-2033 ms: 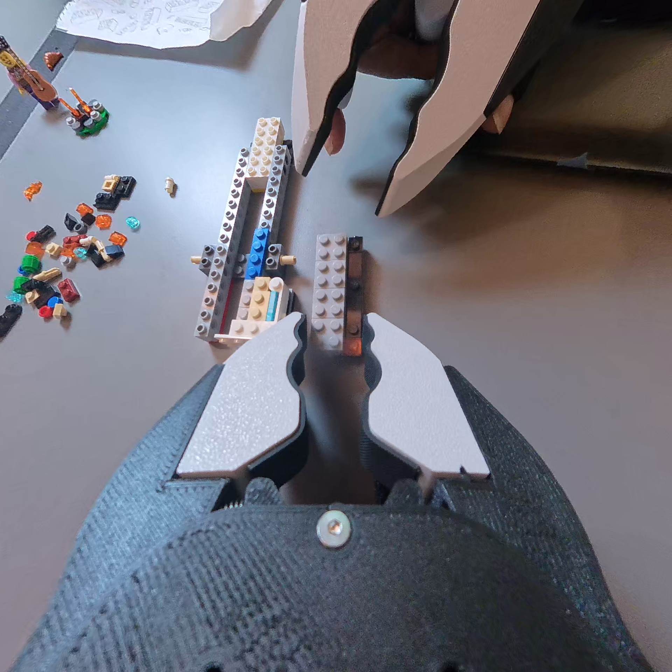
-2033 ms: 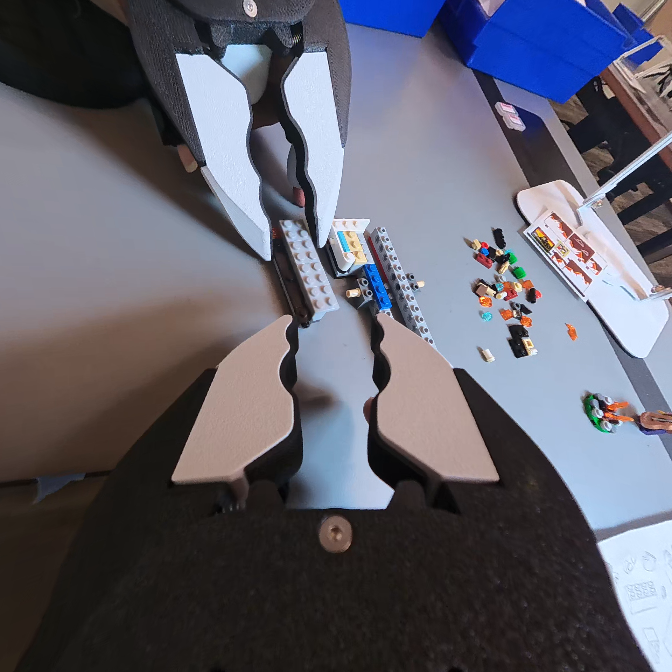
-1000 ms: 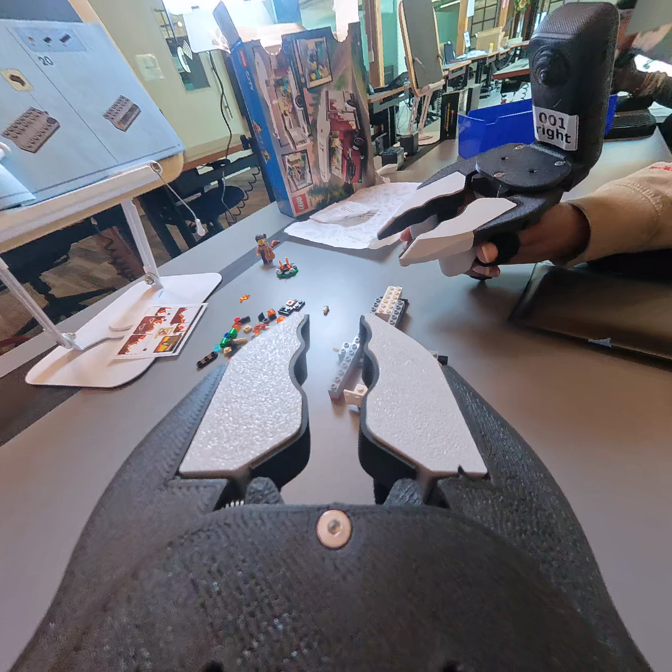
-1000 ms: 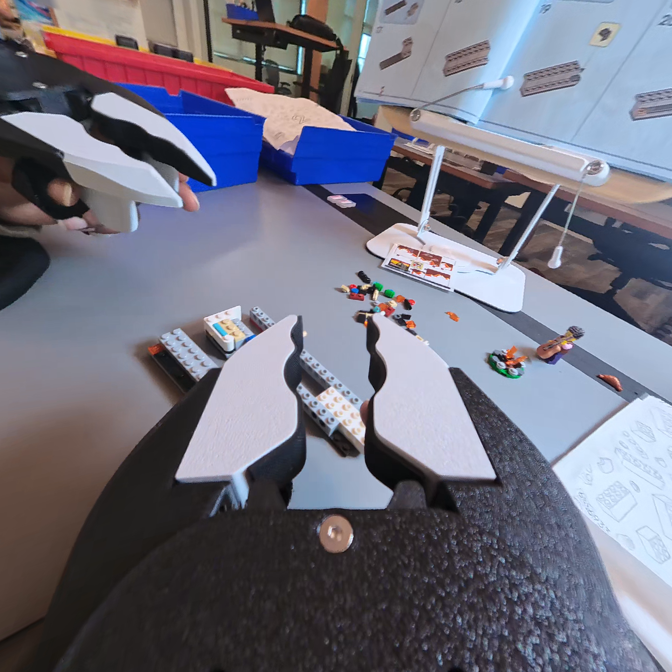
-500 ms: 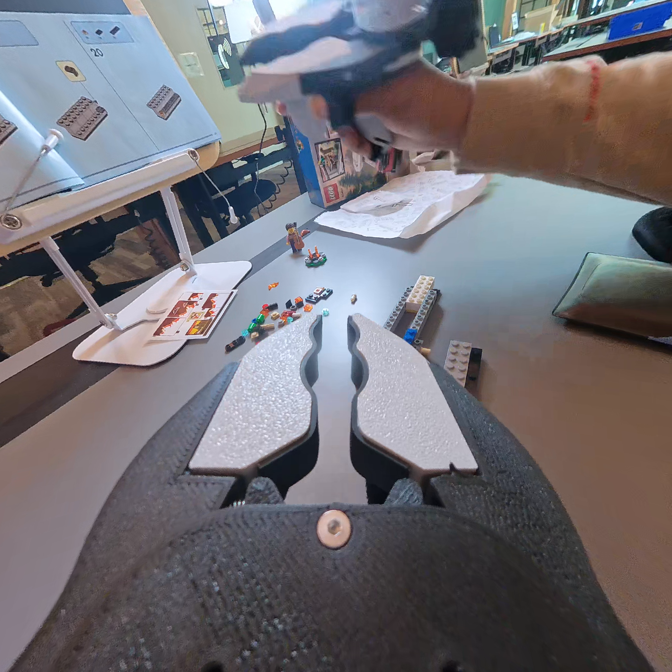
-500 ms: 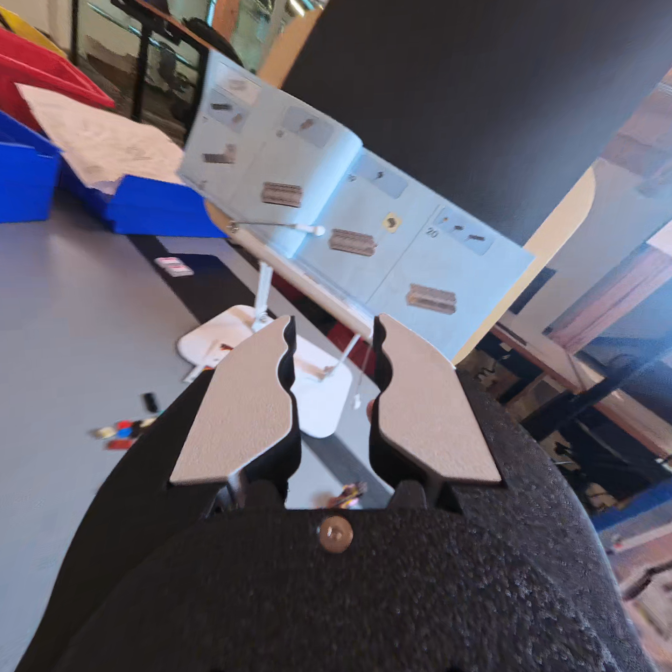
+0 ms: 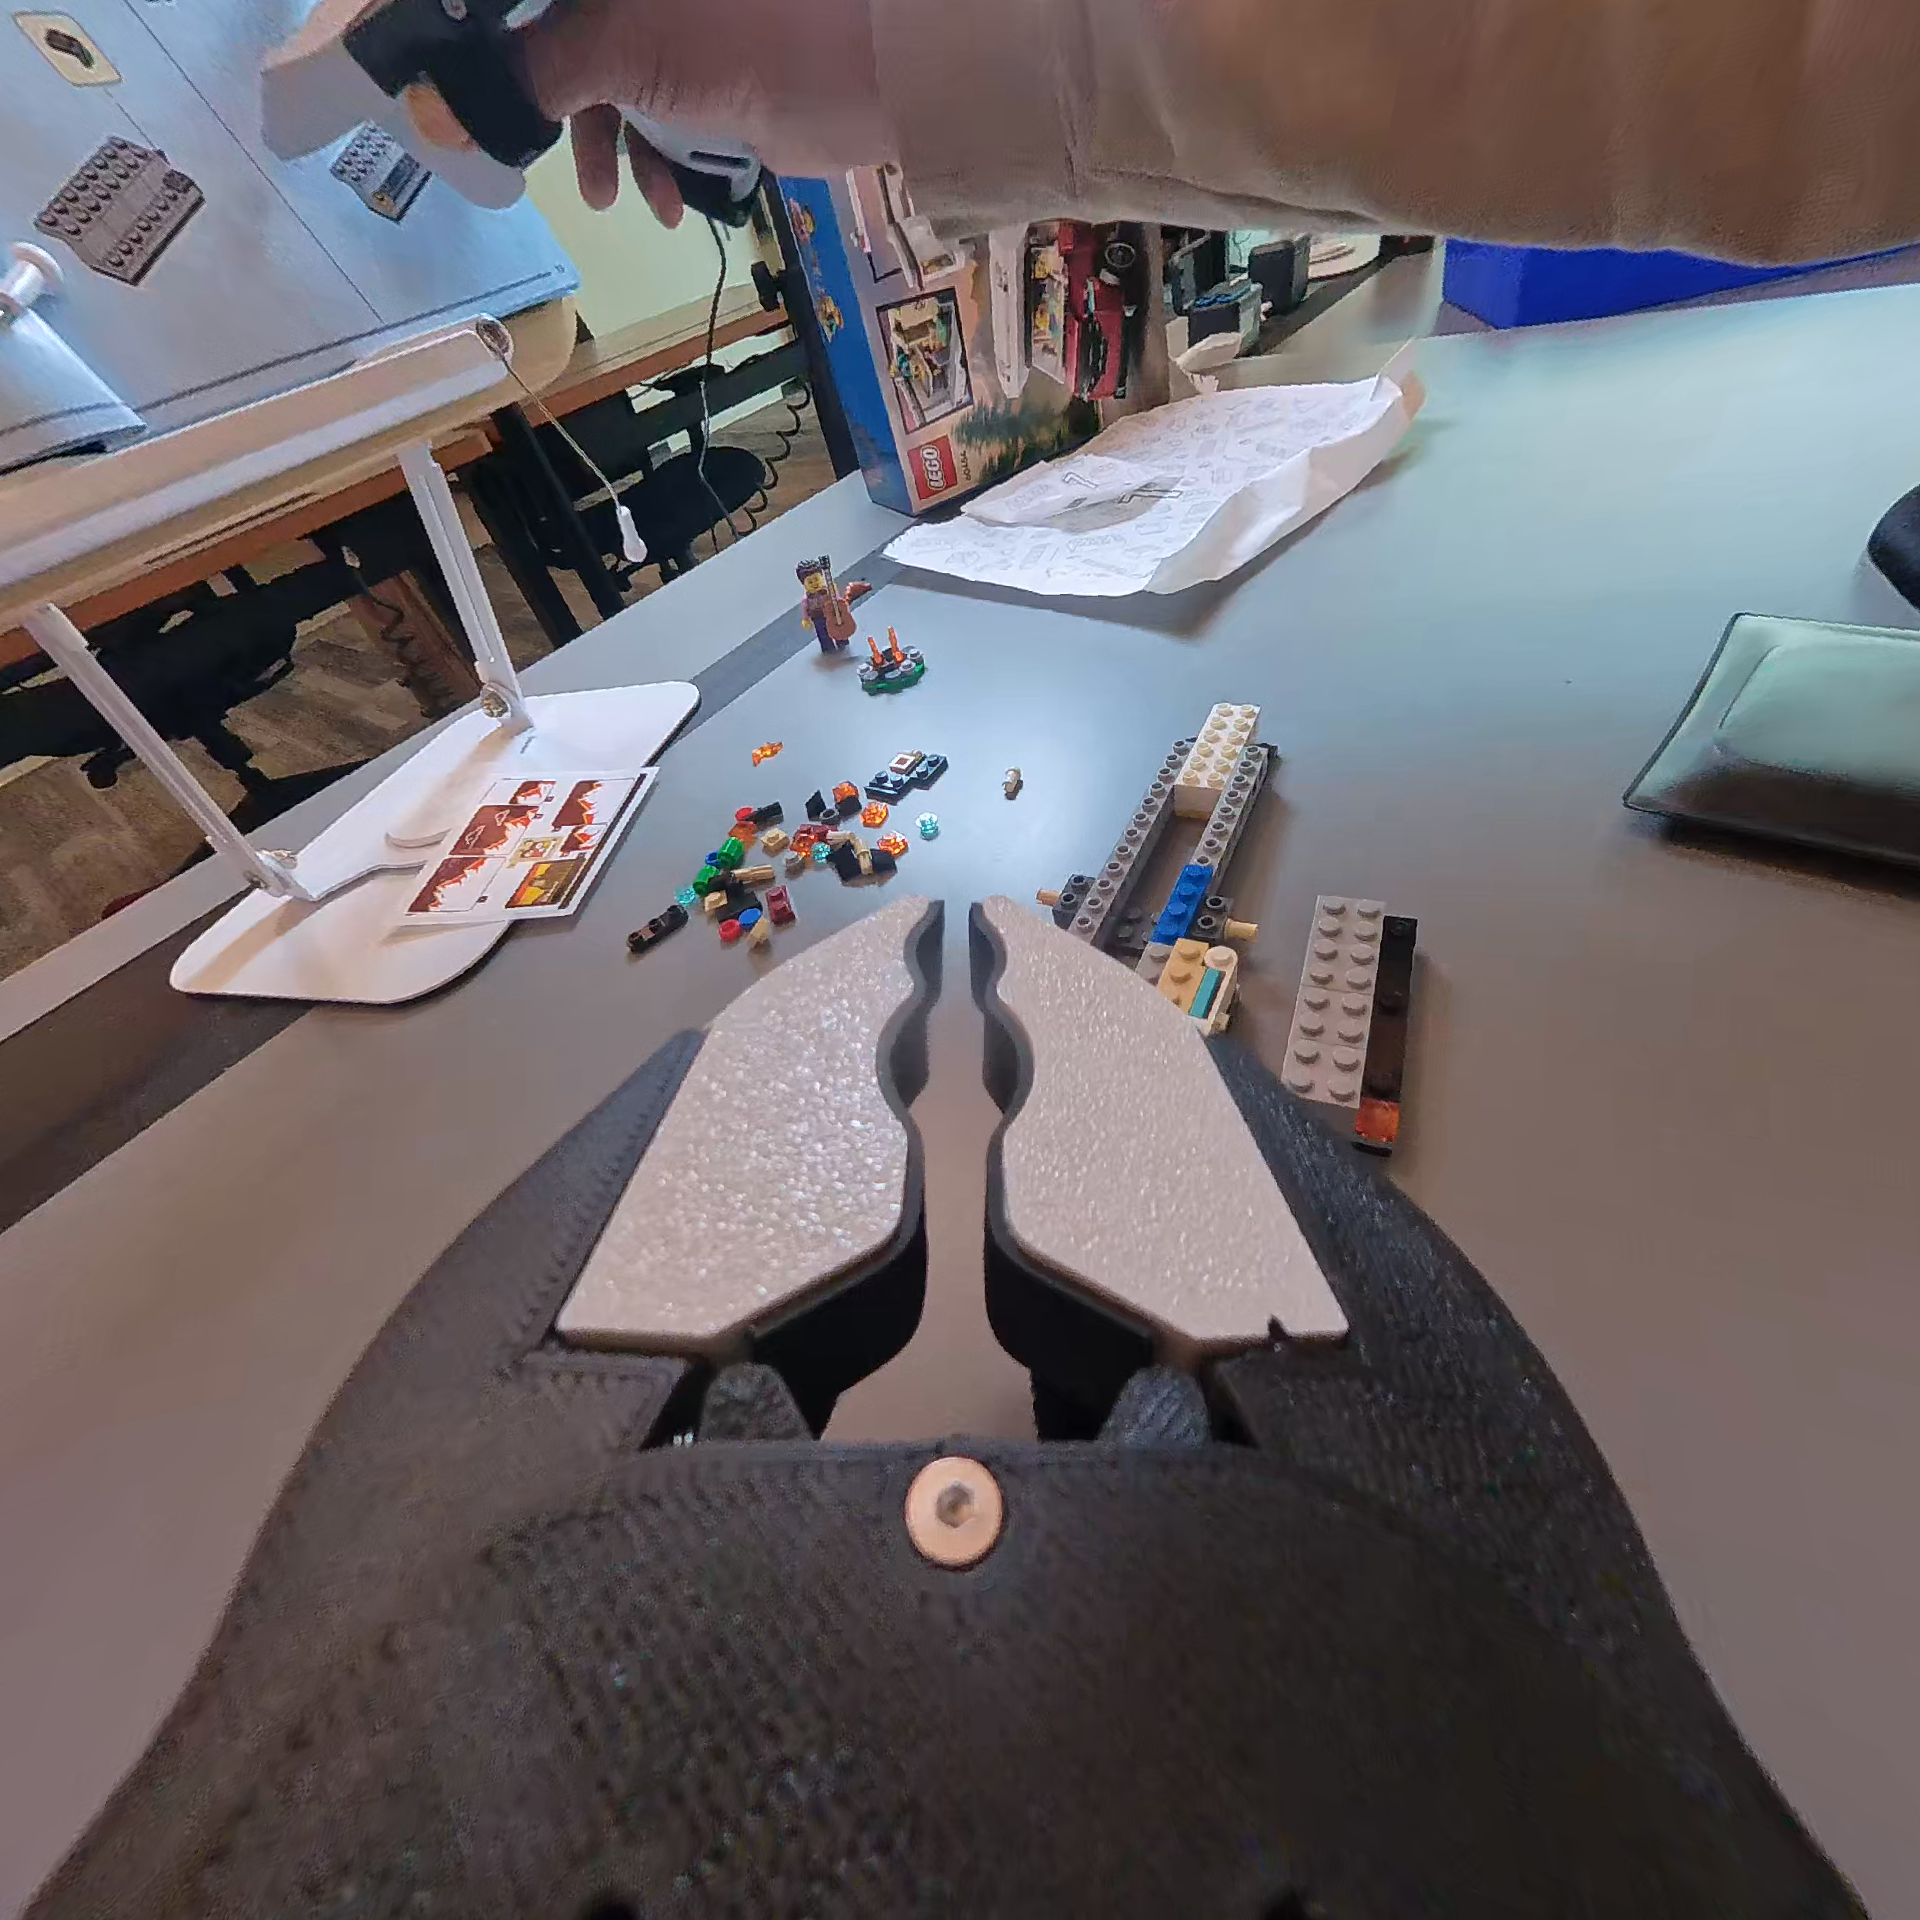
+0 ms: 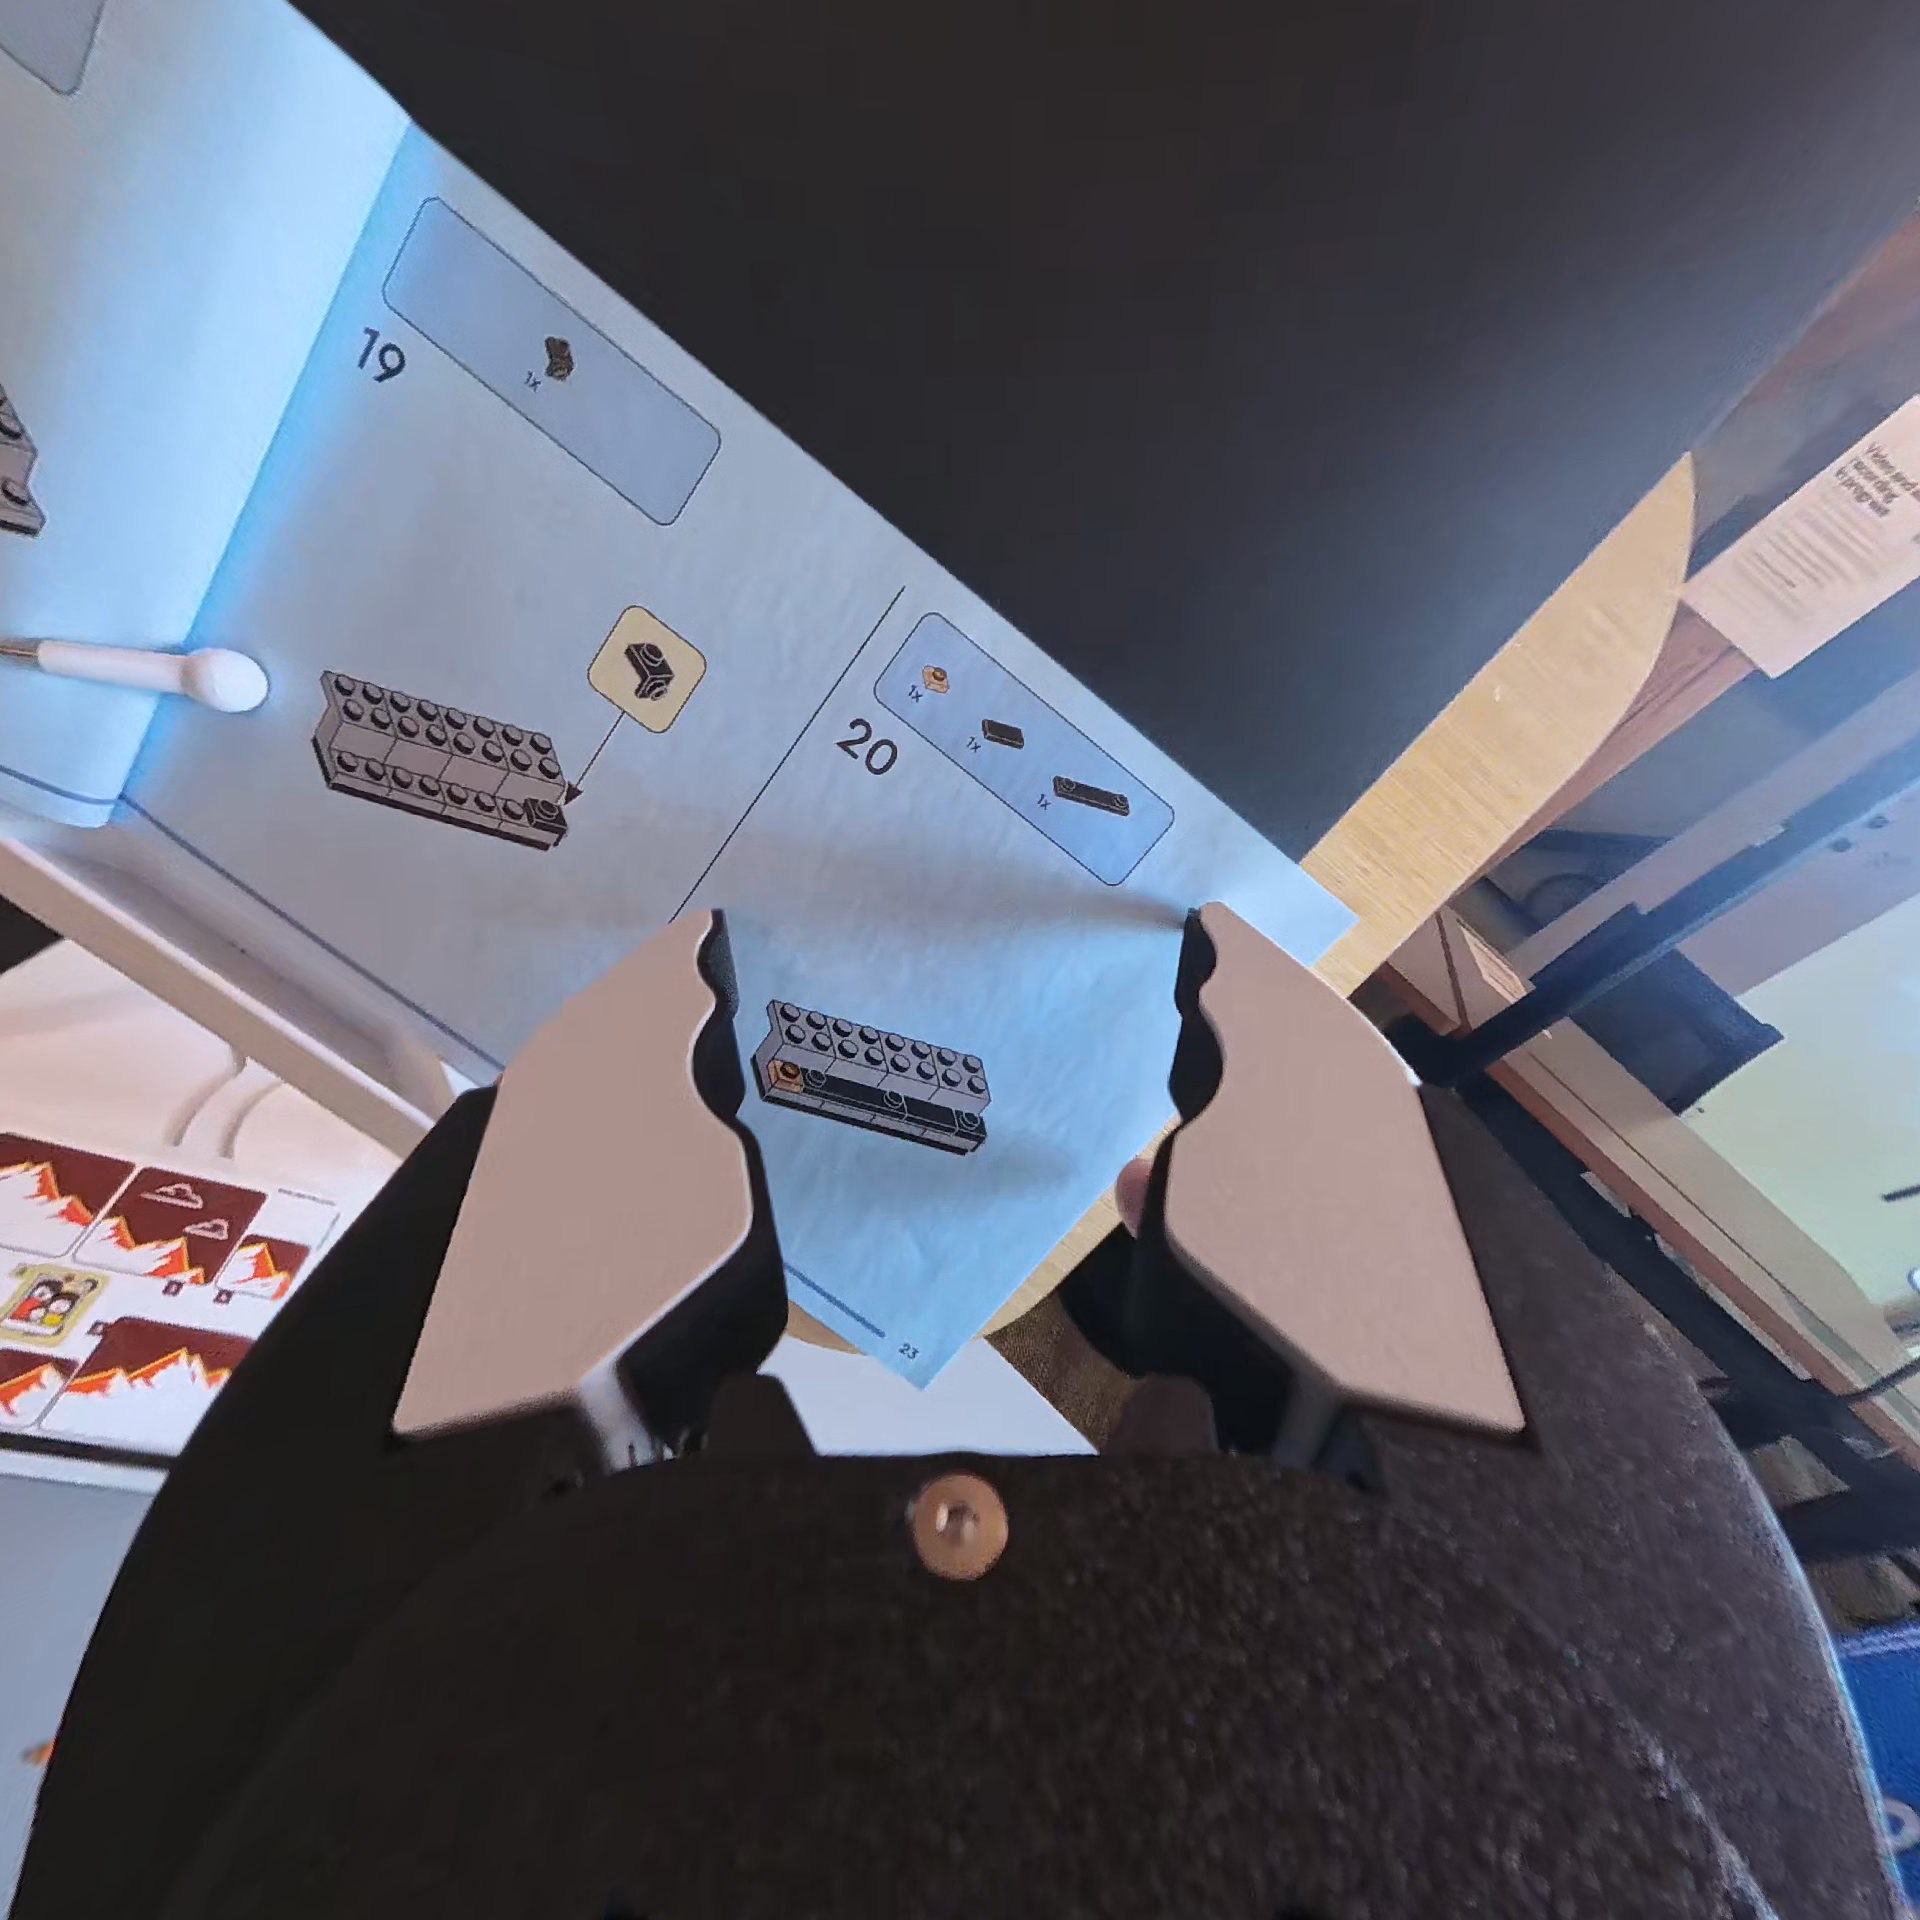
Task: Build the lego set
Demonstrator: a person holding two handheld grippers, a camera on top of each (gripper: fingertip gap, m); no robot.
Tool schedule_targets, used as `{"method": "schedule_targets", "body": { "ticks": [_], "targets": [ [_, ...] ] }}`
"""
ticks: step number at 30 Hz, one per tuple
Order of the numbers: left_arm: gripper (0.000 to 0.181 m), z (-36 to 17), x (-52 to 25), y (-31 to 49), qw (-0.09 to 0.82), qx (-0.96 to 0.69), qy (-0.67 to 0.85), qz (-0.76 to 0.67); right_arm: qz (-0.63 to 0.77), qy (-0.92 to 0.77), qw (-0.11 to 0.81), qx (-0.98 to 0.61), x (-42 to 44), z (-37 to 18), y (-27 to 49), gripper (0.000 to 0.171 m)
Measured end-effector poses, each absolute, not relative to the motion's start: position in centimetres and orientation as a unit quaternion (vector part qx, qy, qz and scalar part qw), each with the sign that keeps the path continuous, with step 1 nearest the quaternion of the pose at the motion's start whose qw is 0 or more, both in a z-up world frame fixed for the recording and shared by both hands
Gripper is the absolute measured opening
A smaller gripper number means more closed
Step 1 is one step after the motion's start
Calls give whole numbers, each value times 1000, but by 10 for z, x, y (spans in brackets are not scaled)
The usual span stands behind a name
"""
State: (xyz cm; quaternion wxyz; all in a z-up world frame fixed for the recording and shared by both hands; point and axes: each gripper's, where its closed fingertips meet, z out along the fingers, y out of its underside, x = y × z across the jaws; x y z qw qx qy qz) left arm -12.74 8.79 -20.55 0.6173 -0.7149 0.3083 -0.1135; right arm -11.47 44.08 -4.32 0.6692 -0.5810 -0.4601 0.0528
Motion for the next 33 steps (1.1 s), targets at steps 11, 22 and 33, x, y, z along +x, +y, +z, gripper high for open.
{"method": "schedule_targets", "body": {
  "ticks": [11,22,33],
  "targets": [
    [3,-204,-125,87,612,-716,297,-156,98,-448,675,-578,-109,-45,437,47],
    [3,-206,-125,87,606,-721,295,-159,70,-438,681,-583,-105,-39,450,61],
    [14,-203,-134,94,614,-727,276,-135,96,-471,671,-565,-108,-41,419,27]
  ]
}}
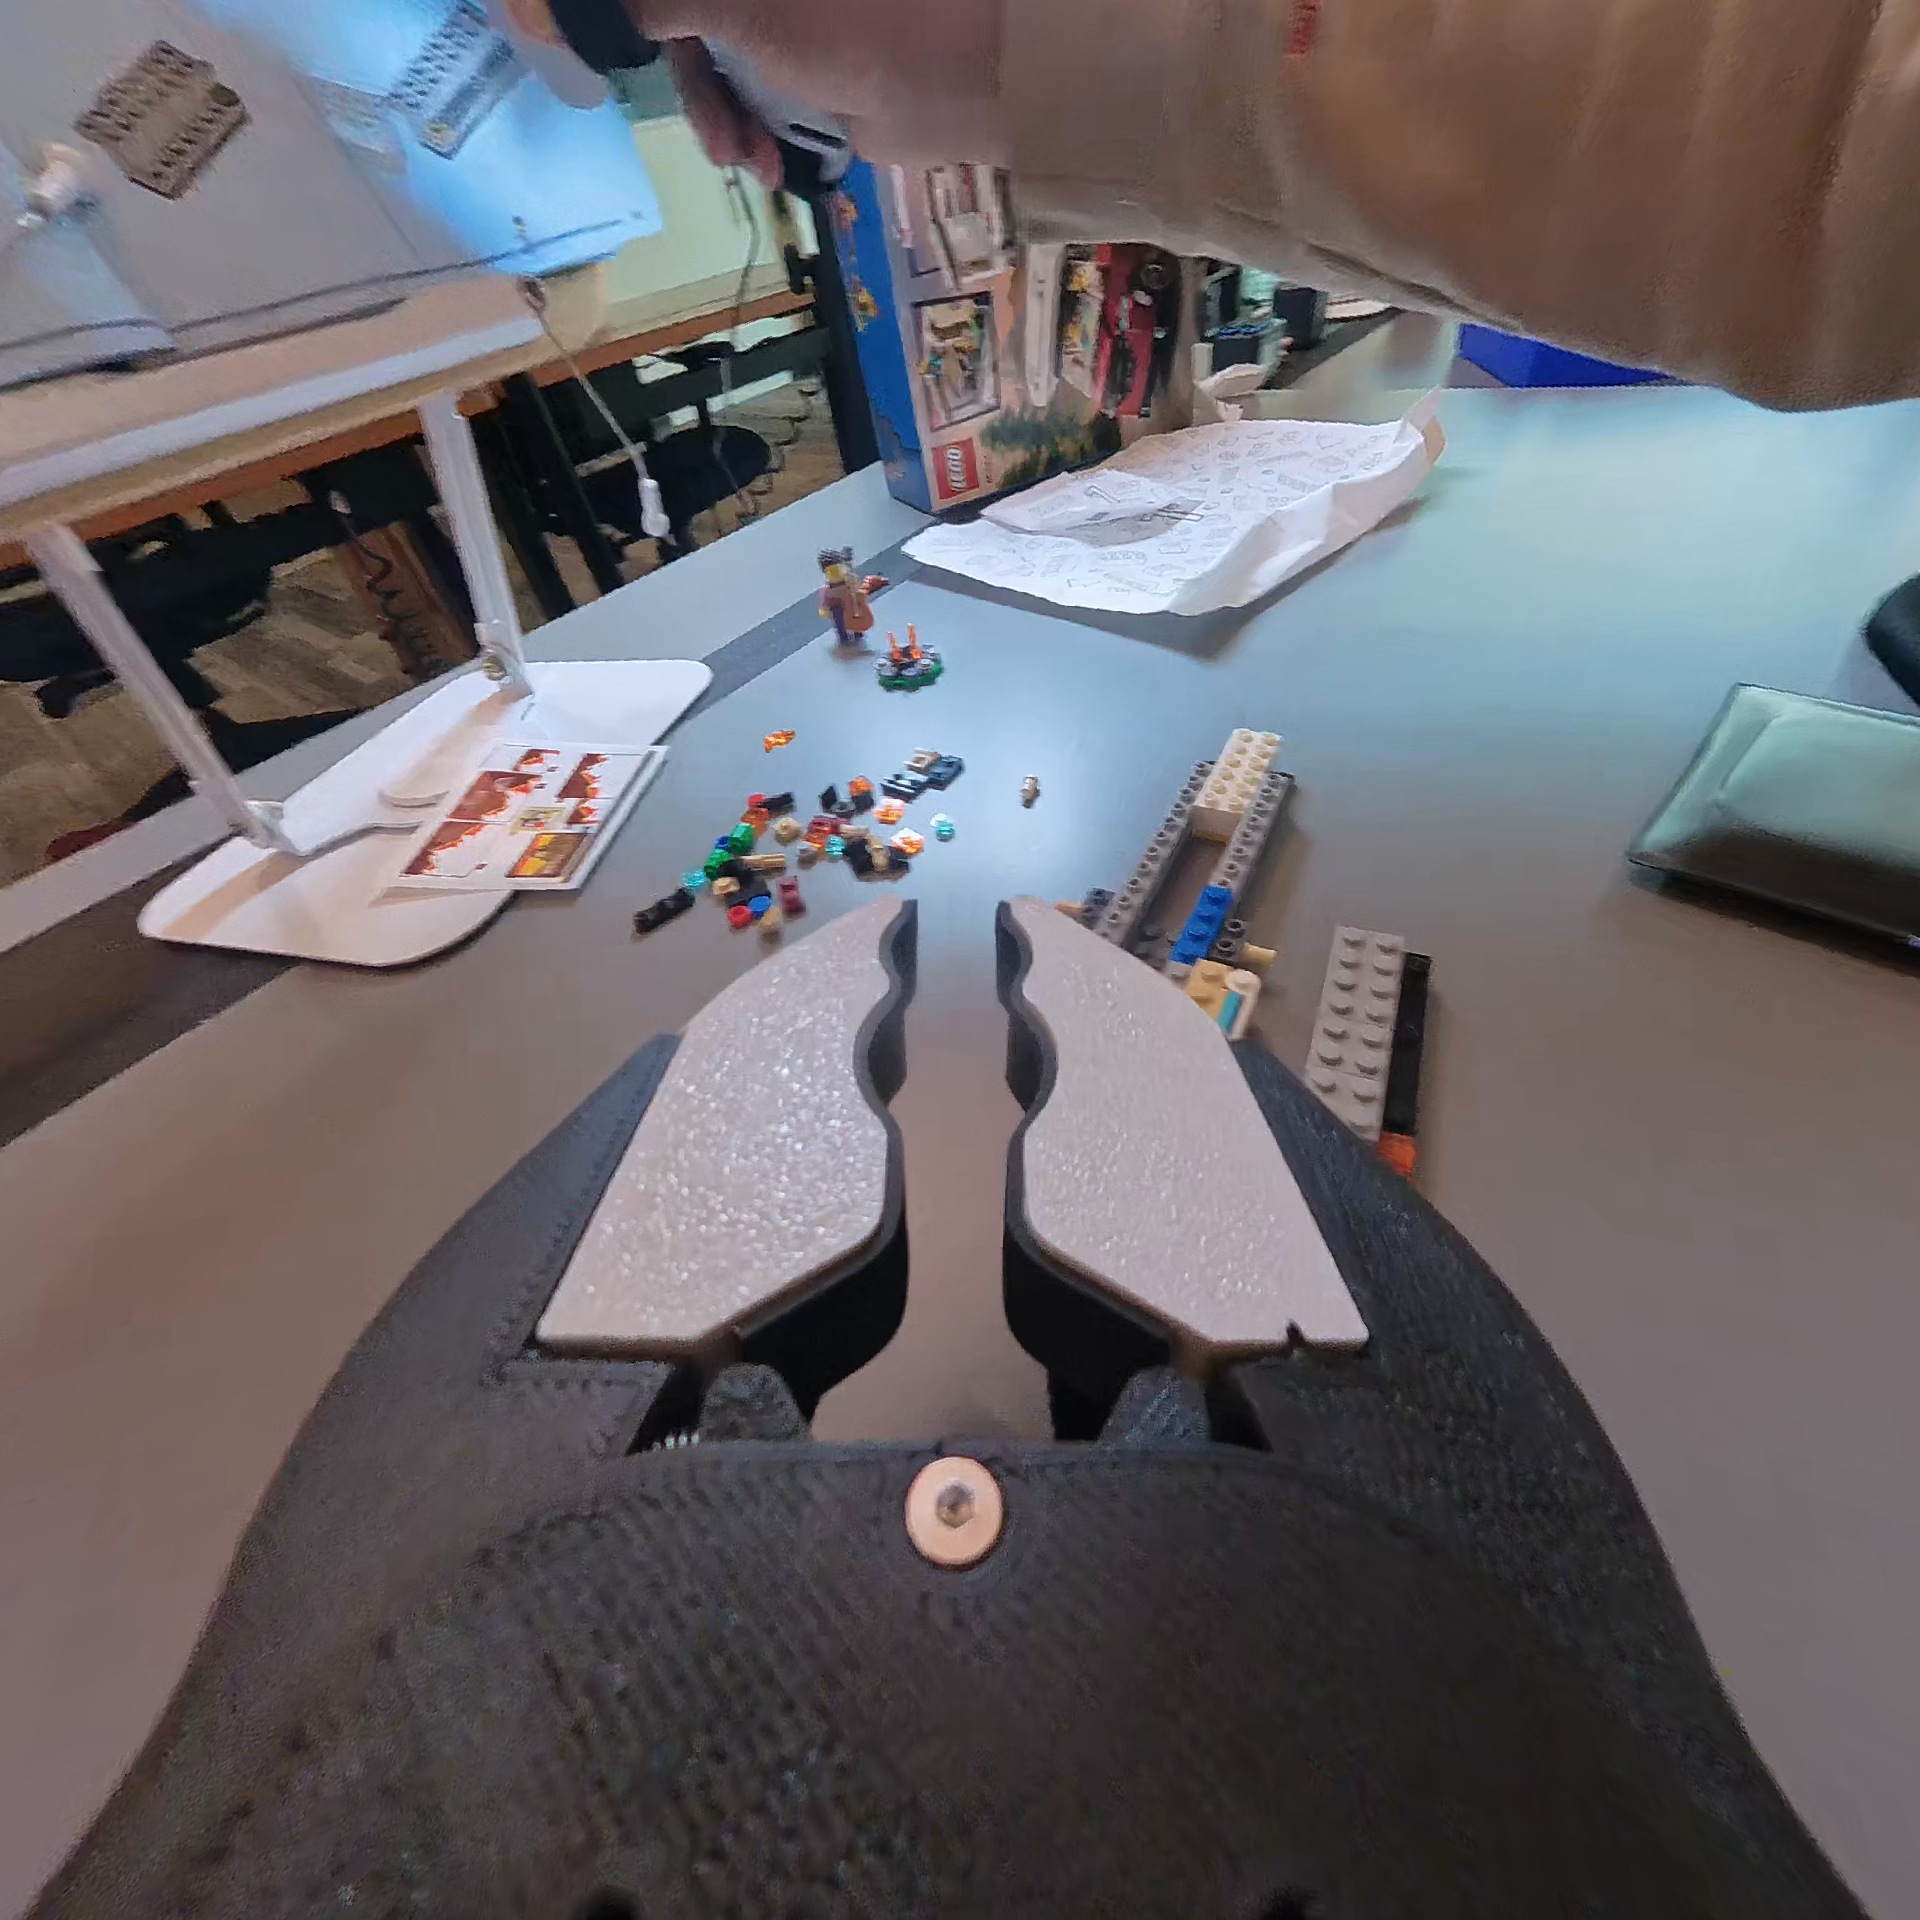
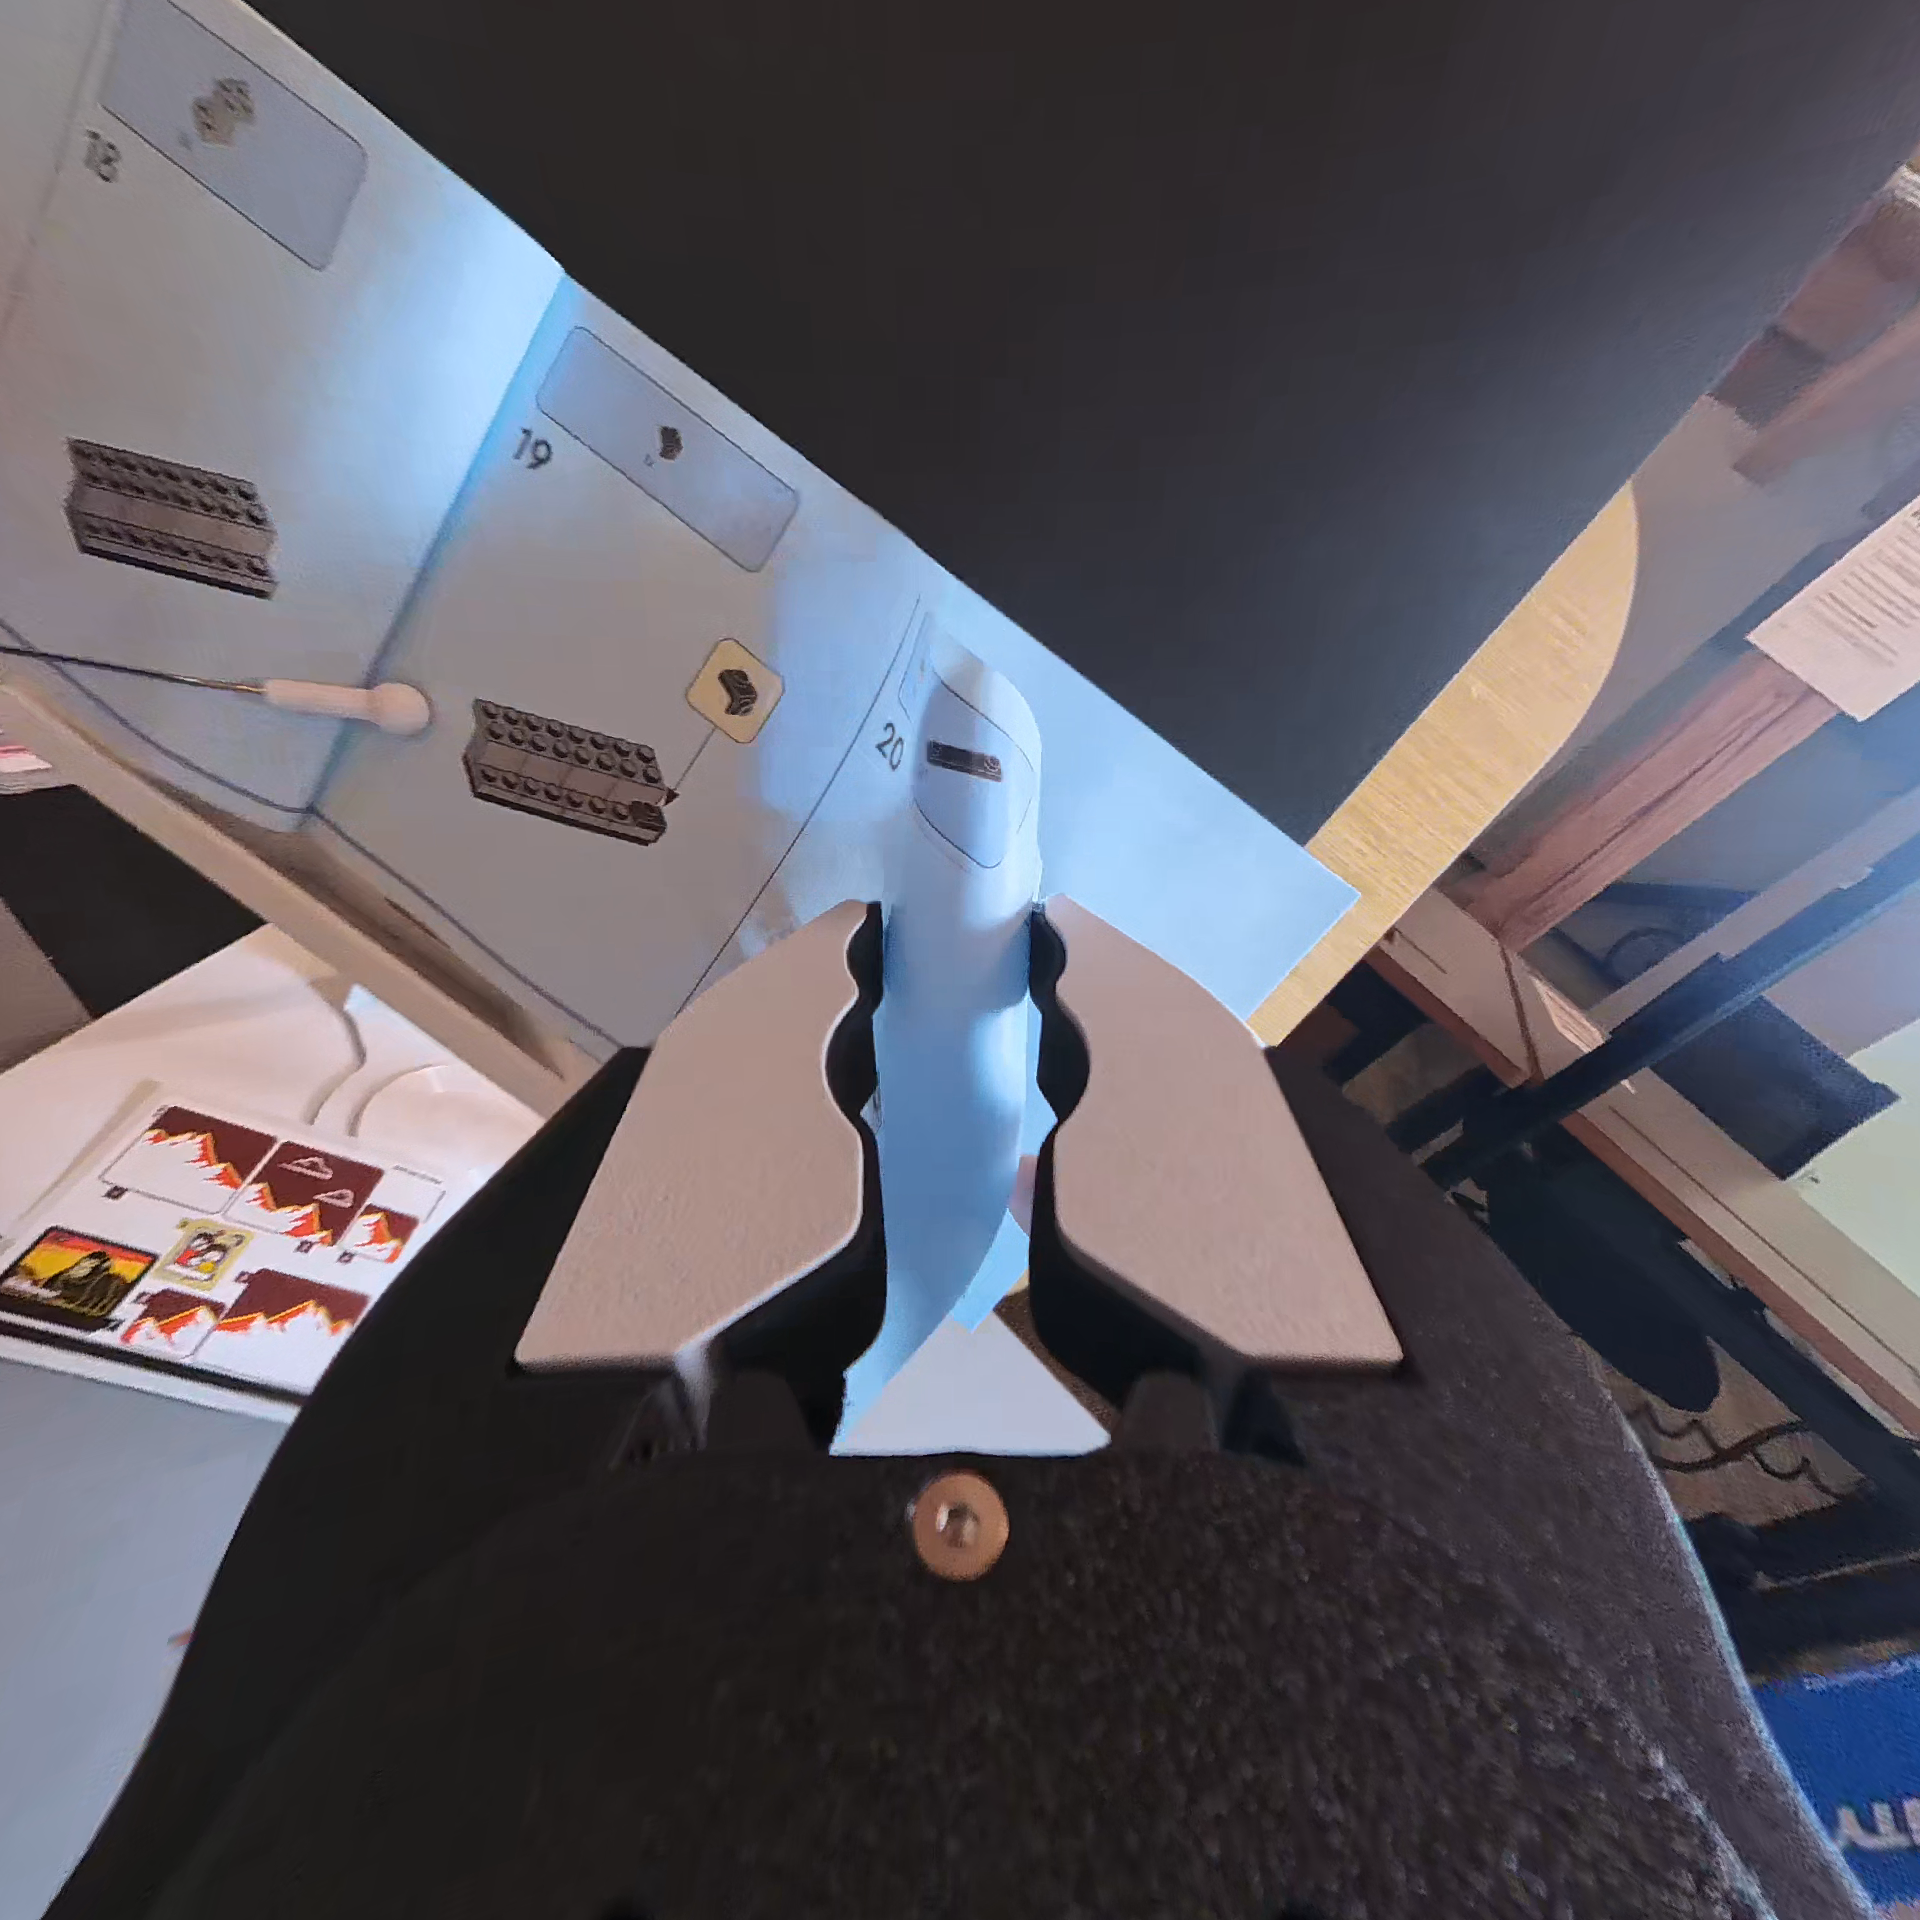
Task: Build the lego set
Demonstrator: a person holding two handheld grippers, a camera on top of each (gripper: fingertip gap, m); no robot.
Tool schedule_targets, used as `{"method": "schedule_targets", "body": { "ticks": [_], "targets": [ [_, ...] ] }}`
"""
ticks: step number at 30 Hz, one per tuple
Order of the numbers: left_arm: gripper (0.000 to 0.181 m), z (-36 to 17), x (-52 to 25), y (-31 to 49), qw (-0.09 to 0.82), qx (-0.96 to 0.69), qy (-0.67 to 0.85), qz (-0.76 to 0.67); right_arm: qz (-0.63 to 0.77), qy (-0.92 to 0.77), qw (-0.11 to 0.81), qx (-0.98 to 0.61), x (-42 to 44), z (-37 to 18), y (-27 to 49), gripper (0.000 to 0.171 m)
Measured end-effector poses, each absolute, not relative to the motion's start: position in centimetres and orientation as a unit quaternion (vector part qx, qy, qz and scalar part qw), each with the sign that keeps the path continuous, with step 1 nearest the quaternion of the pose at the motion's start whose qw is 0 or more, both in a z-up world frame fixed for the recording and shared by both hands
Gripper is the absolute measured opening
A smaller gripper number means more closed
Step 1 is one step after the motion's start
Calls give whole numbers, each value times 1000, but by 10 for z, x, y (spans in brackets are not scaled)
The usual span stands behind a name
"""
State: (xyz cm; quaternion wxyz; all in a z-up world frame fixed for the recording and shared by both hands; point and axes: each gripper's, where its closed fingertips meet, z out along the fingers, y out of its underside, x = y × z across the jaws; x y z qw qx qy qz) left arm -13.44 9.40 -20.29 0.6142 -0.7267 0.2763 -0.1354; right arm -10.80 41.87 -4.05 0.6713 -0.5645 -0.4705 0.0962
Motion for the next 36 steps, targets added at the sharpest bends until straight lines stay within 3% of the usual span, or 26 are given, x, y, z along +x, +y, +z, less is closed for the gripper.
{"method": "schedule_targets", "body": {
  "ticks": [3,7,10,13,15,17,21,26,34,36],
  "targets": [
    [20,-183,-153,123,625,-731,264,-63,114,-484,652,-572,-104,-44,407,23],
    [18,-114,-175,193,658,-717,231,2,141,-505,611,-593,-101,-51,395,15],
    [25,-88,-195,258,634,-744,209,32,163,-521,588,-597,-102,-49,383,12],
    [28,-98,-218,309,572,-784,220,97,189,-552,550,-597,-105,-51,367,11],
    [17,-115,-222,326,532,-804,240,115,199,-572,532,-592,-106,-50,357,10],
    [0,-115,-226,335,537,-787,257,161,216,-591,513,-584,-110,-50,345,8],
    [0,-99,-223,331,576,-734,272,234,239,-614,491,-570,-118,-52,326,7],
    [16,-90,-234,333,584,-729,247,256,253,-618,492,-558,-126,-53,313,7],
    [16,-94,-234,335,562,-755,255,222,290,-609,480,-561,-135,-46,301,7],
    [28,-103,-240,334,537,-773,254,222,288,-610,481,-560,-138,-45,298,7]
  ]
}}
